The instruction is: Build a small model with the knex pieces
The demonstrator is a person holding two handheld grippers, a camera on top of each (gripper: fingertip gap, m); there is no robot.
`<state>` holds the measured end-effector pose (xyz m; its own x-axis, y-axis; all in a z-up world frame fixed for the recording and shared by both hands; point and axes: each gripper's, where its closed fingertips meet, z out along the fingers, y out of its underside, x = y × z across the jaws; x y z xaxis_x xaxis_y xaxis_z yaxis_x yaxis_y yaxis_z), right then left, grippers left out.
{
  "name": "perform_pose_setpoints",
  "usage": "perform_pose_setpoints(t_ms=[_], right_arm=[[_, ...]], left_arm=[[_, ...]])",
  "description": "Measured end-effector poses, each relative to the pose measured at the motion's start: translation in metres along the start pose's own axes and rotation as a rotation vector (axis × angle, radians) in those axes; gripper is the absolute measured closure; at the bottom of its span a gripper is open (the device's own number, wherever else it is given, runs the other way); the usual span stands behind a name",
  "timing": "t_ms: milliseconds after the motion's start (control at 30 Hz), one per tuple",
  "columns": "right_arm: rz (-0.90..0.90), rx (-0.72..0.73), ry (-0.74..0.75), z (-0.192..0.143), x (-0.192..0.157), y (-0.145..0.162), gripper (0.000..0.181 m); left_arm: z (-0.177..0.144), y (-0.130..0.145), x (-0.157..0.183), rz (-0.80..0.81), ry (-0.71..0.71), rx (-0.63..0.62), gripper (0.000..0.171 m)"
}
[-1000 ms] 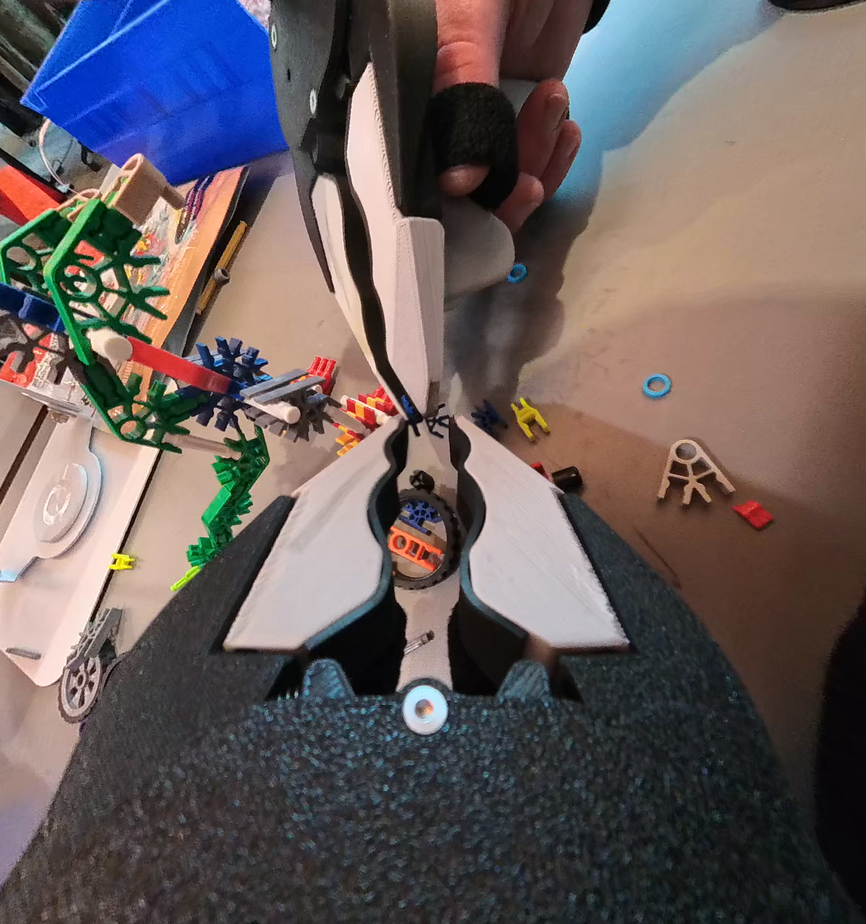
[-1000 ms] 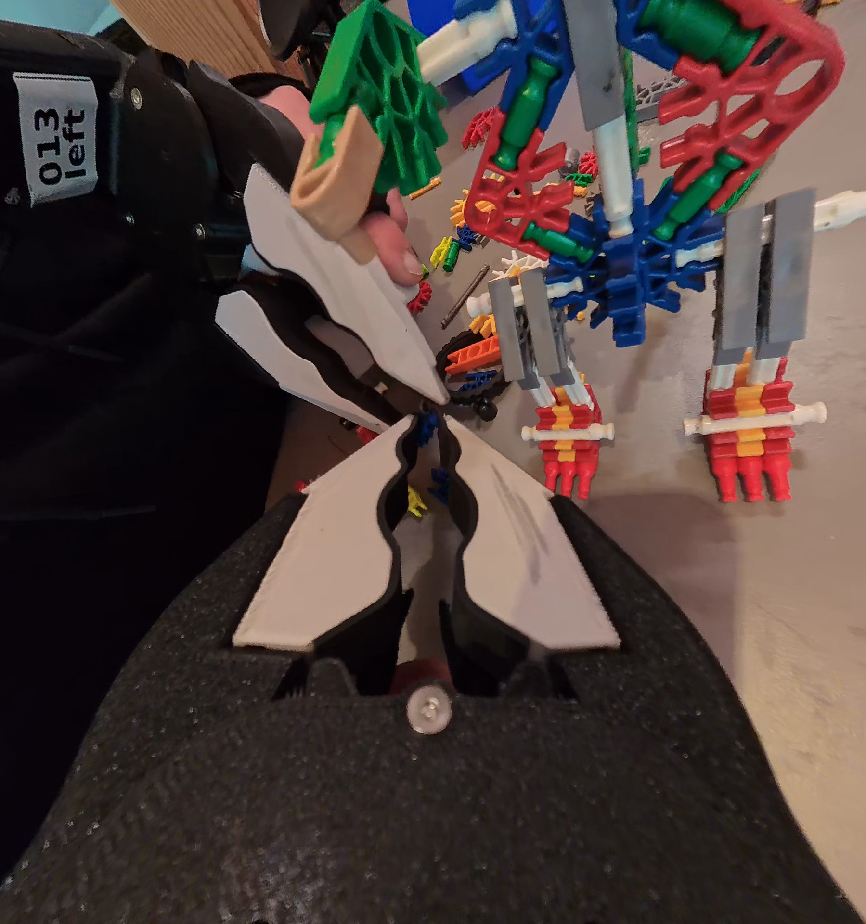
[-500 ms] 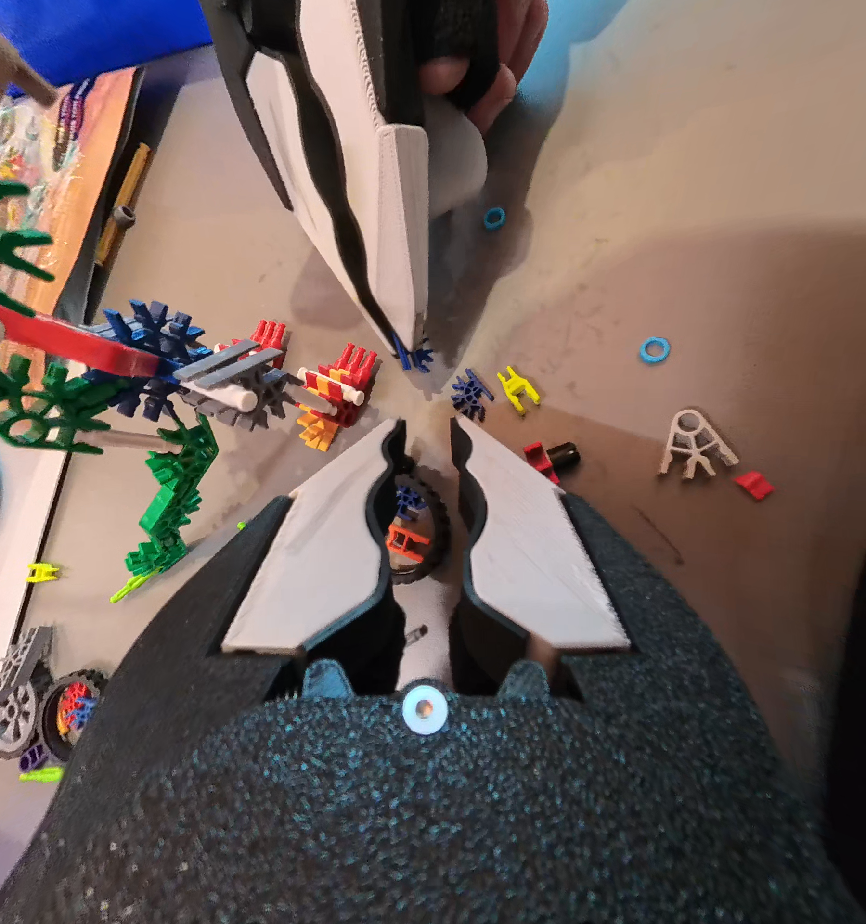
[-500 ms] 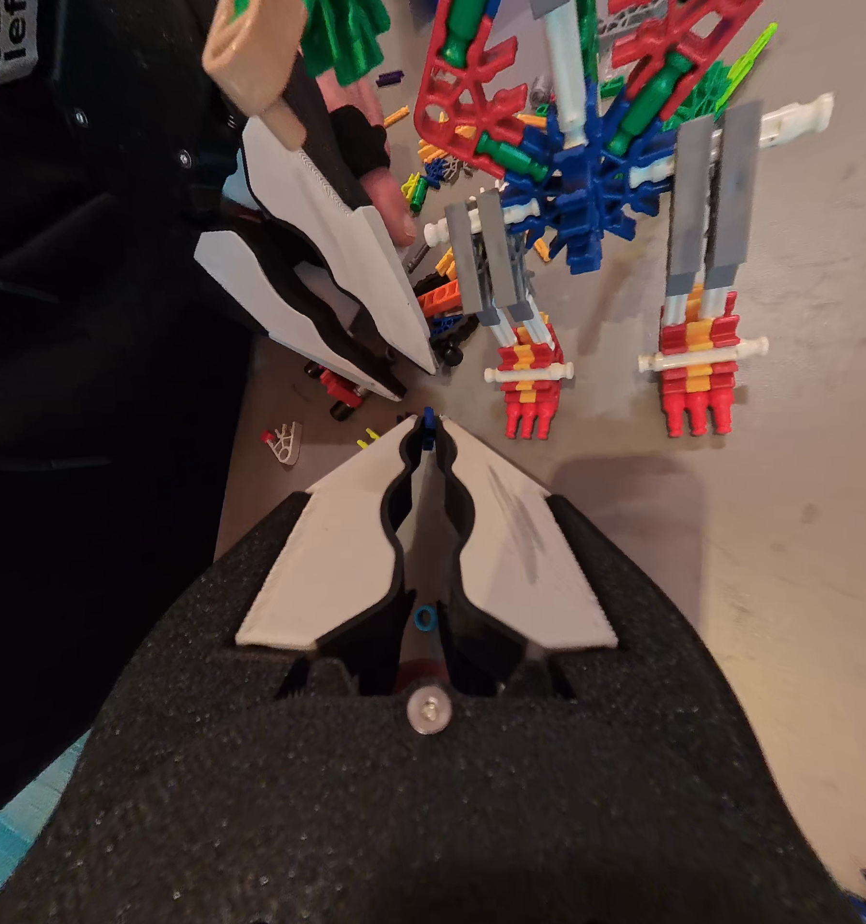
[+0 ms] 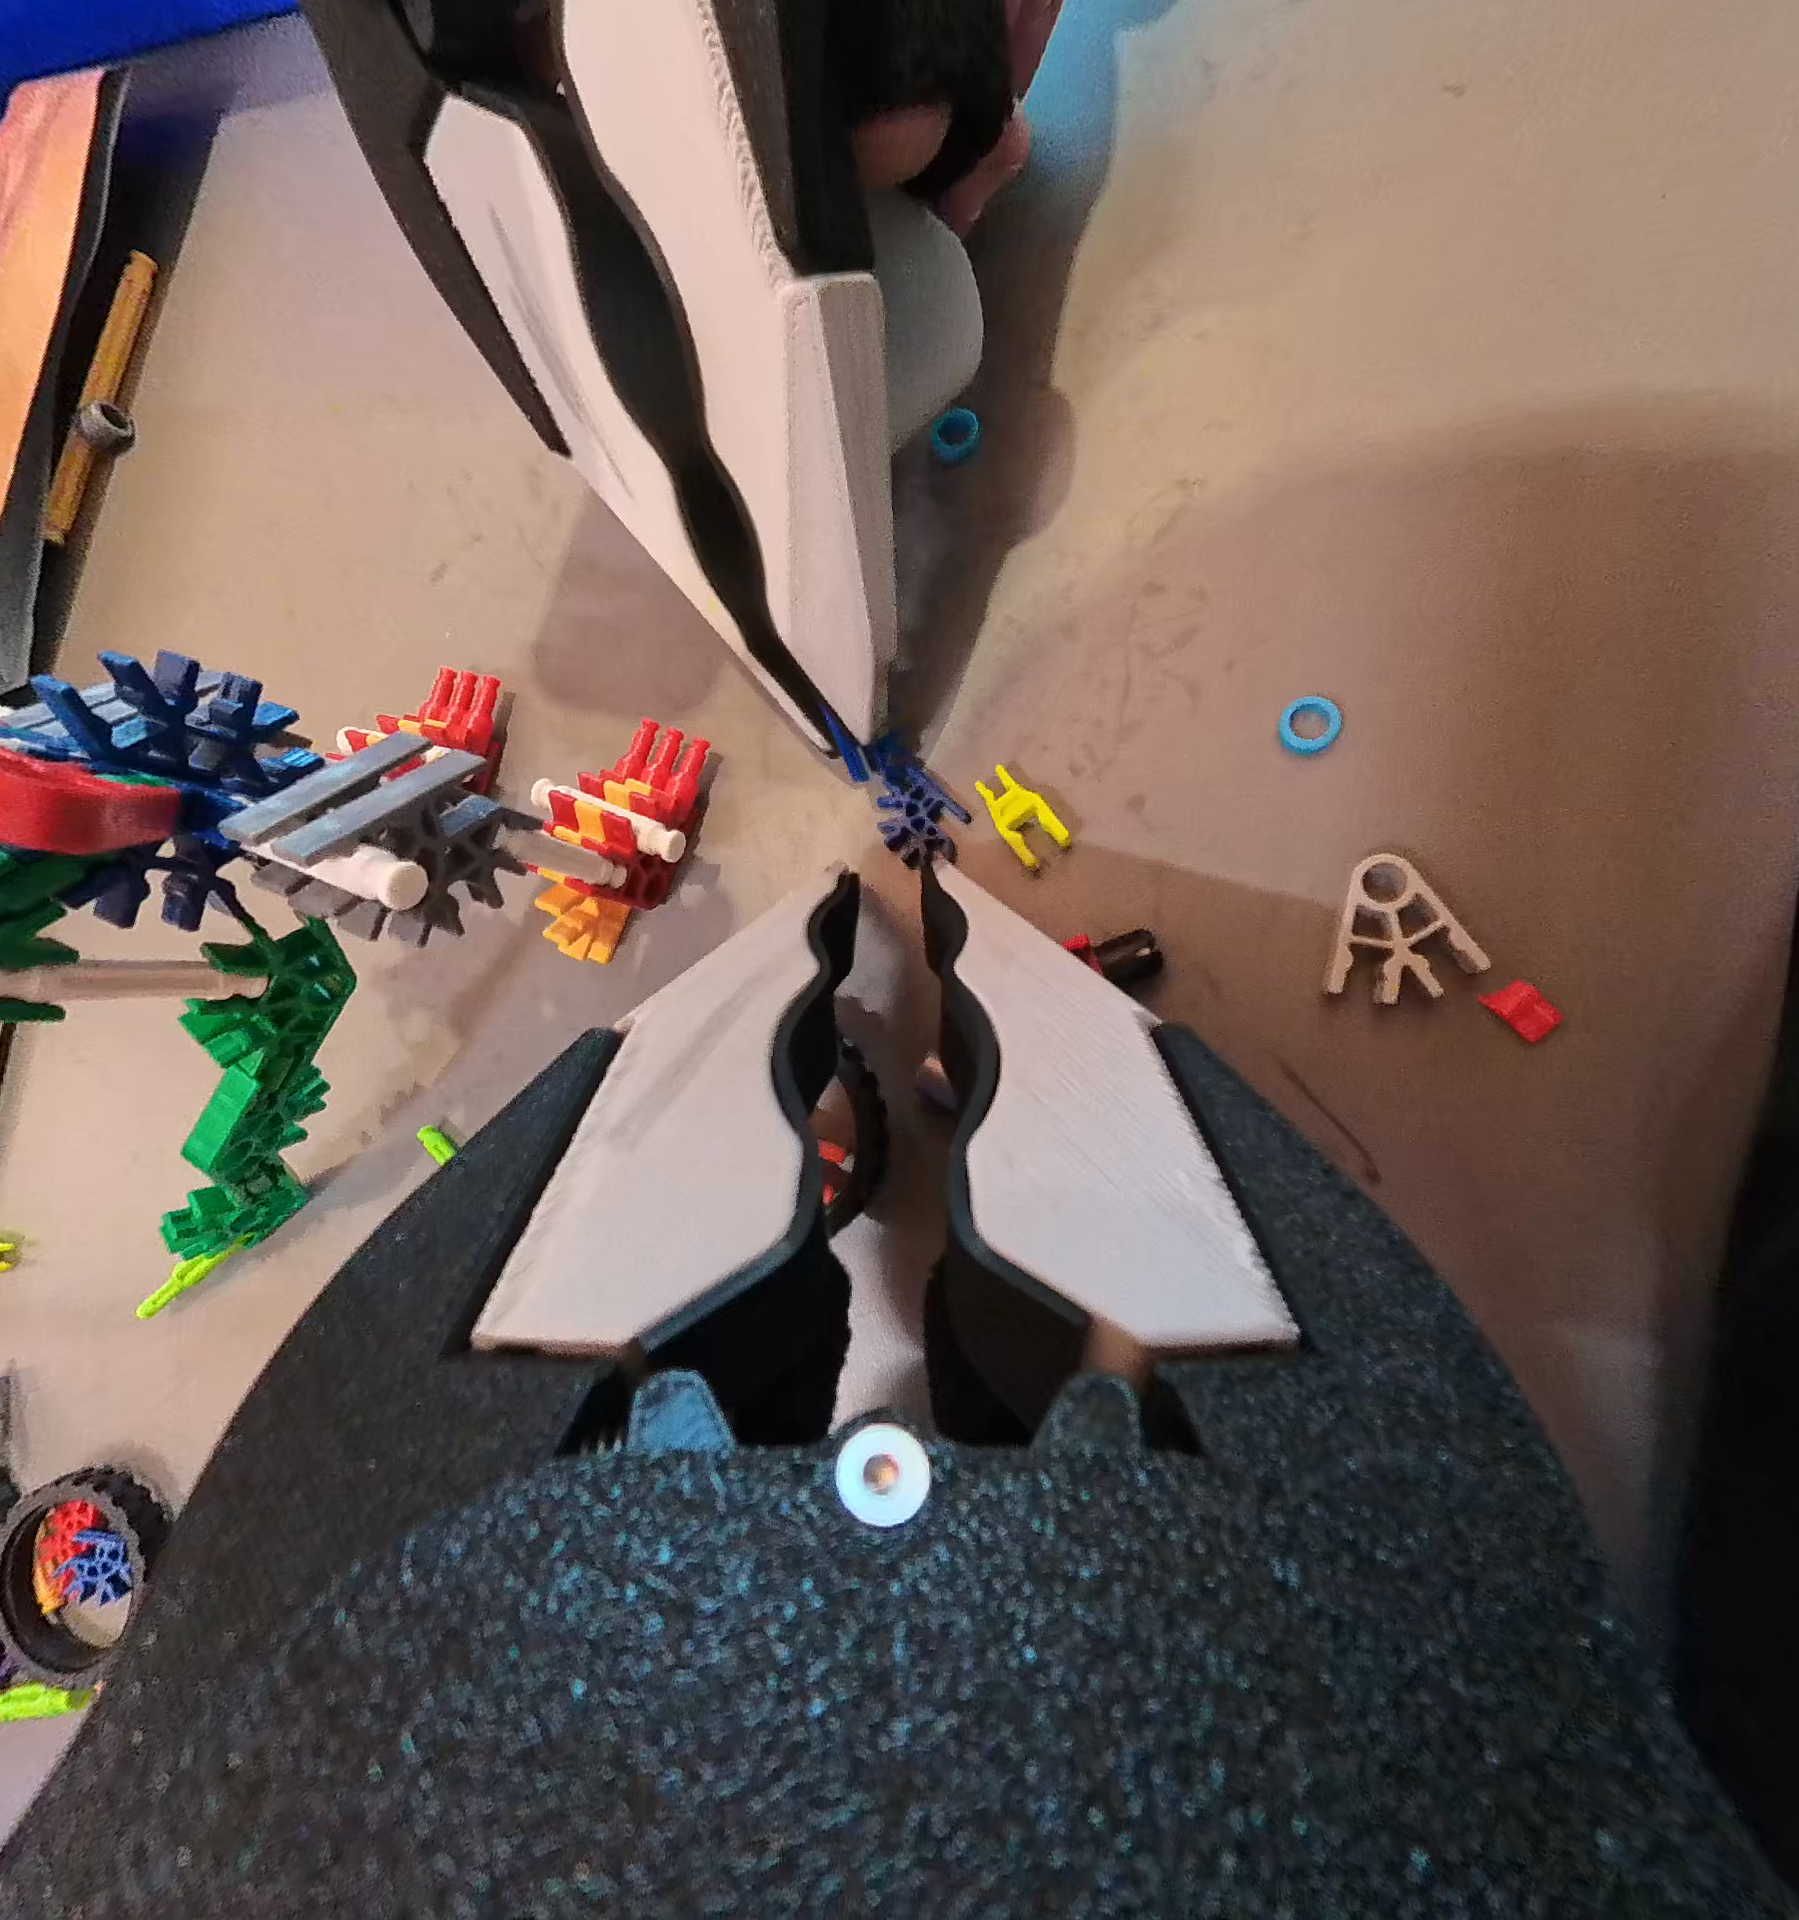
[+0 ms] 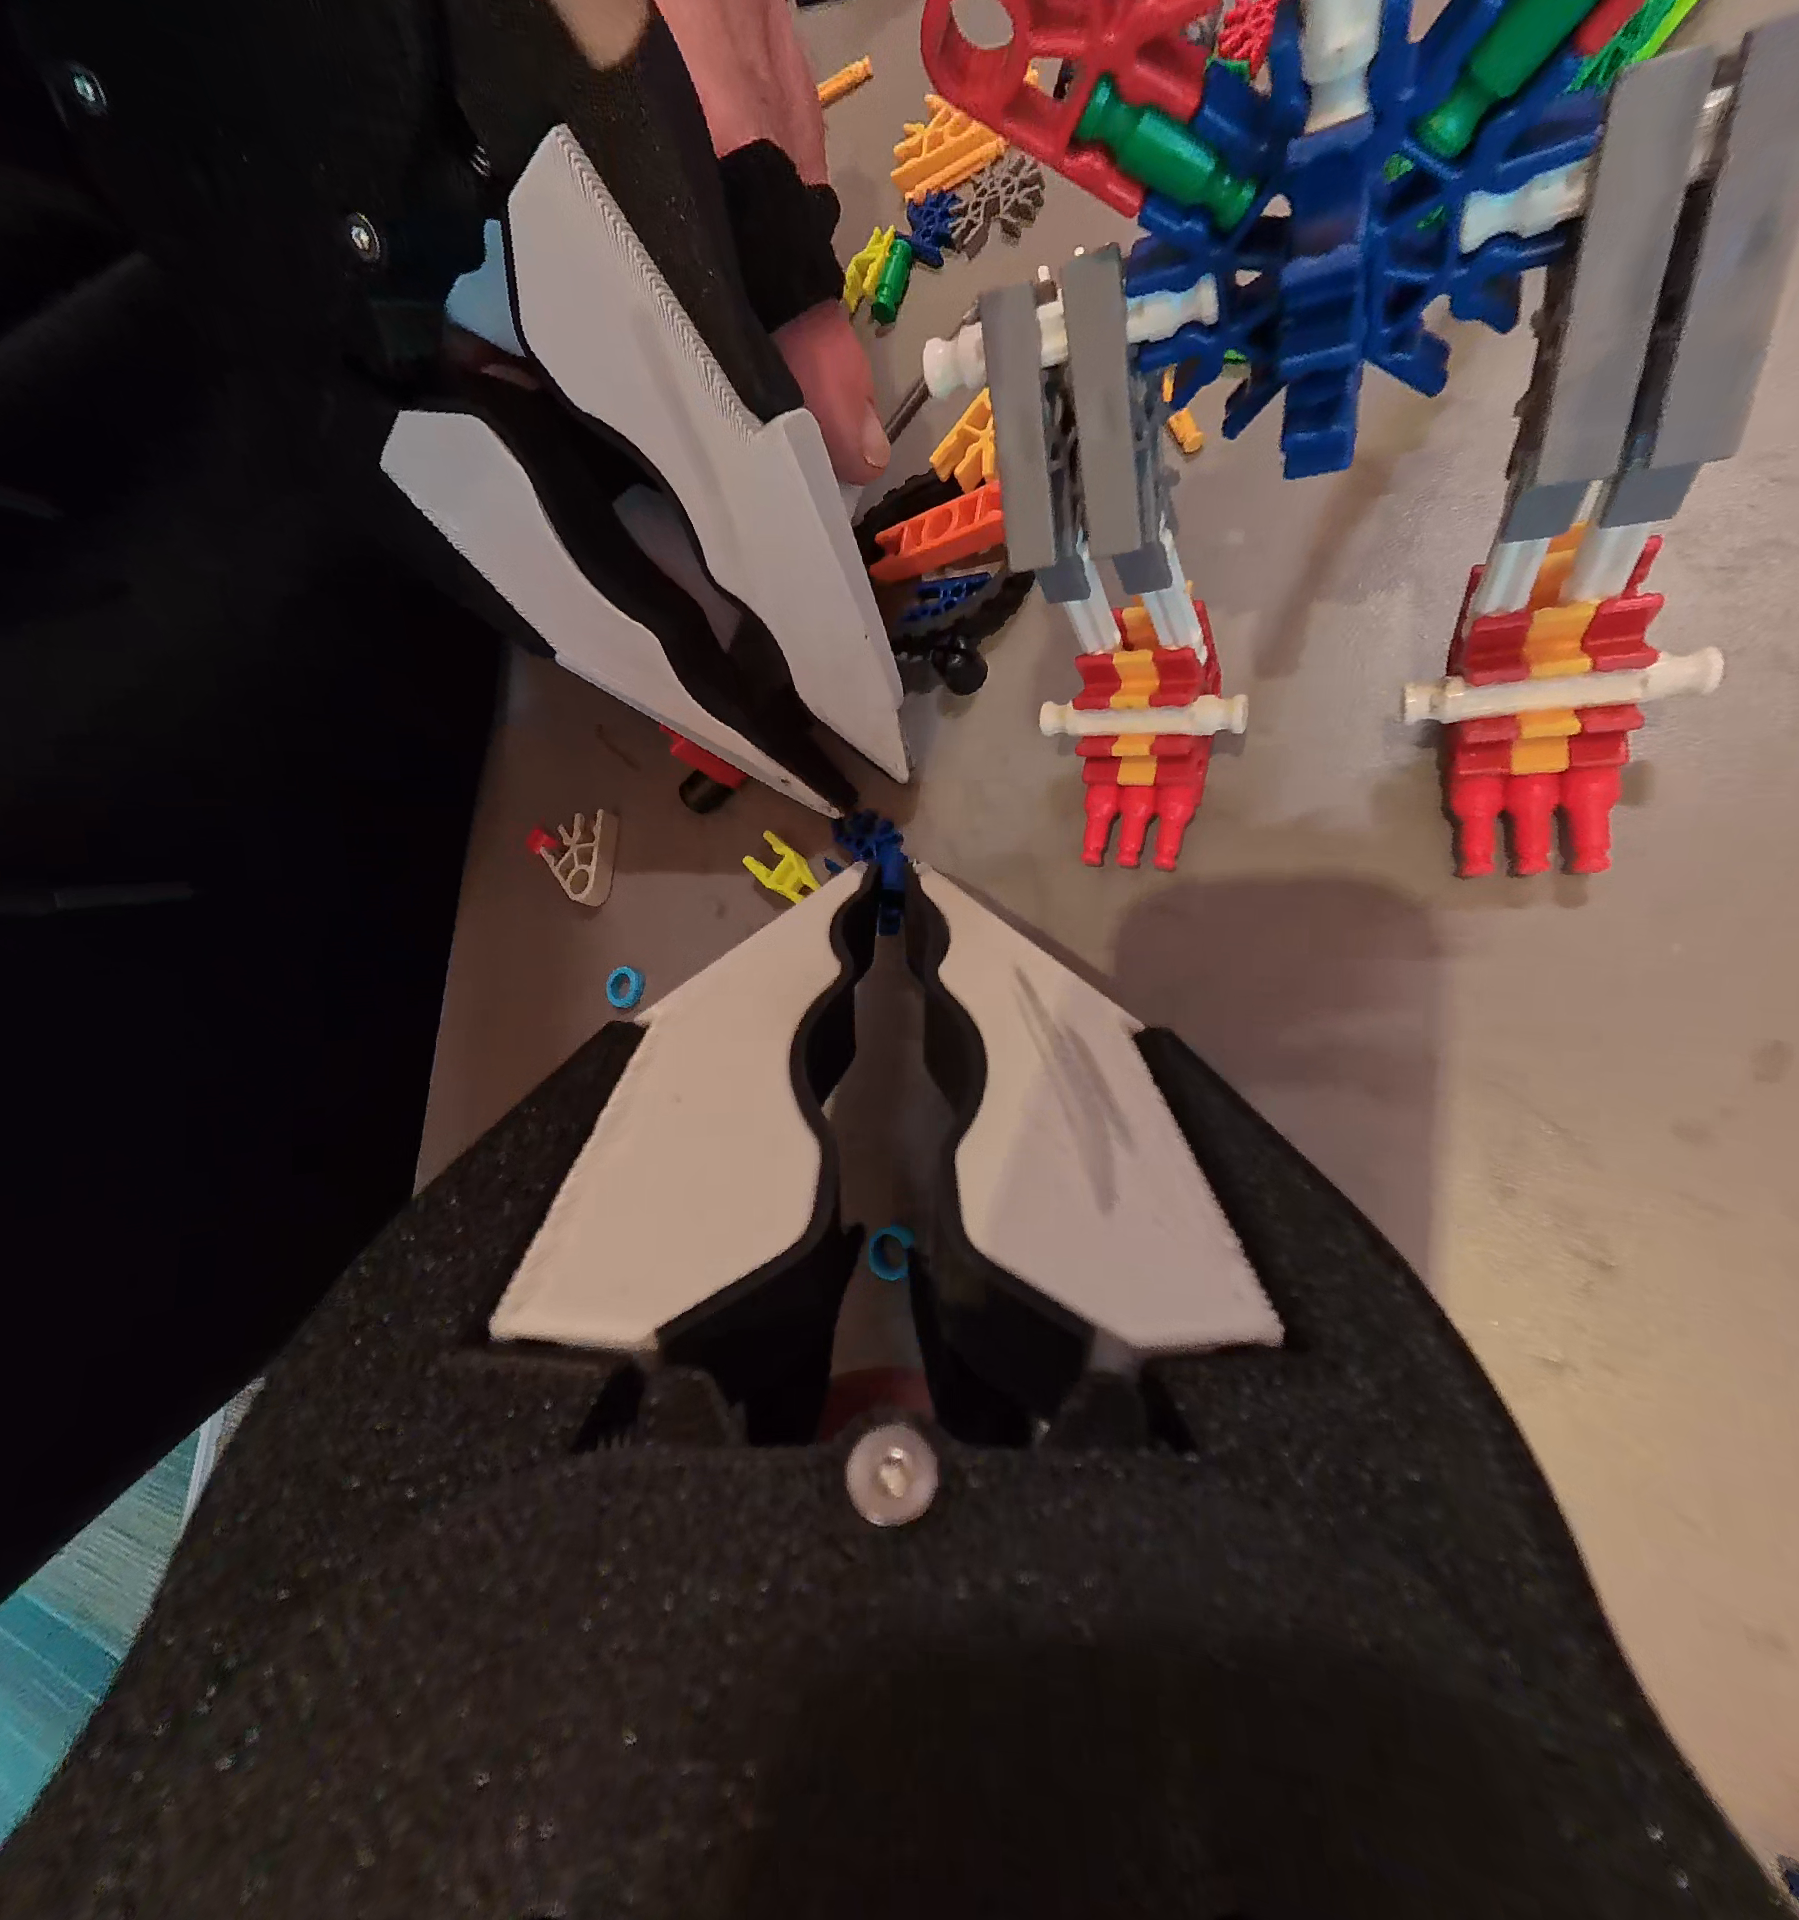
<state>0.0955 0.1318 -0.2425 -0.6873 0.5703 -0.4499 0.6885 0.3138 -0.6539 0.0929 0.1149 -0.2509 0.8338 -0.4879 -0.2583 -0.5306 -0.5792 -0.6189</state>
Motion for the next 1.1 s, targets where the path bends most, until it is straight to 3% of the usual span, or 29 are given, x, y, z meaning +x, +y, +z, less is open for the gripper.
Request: perform_pose_setpoints(t_ms=[400, 1100], right_arm=[[-0.047, 0.002, 0.037, 0.004, 0.001, -0.002, 0.178], [-0.074, 0.023, 0.067, 0.007, 0.004, -0.009, 0.178]], left_arm=[[0.001, -0.005, 0.014, 0.052, 0.055, 0.021, 0.167], [0.002, -0.004, 0.007, 0.070, 0.034, 0.018, 0.166]])
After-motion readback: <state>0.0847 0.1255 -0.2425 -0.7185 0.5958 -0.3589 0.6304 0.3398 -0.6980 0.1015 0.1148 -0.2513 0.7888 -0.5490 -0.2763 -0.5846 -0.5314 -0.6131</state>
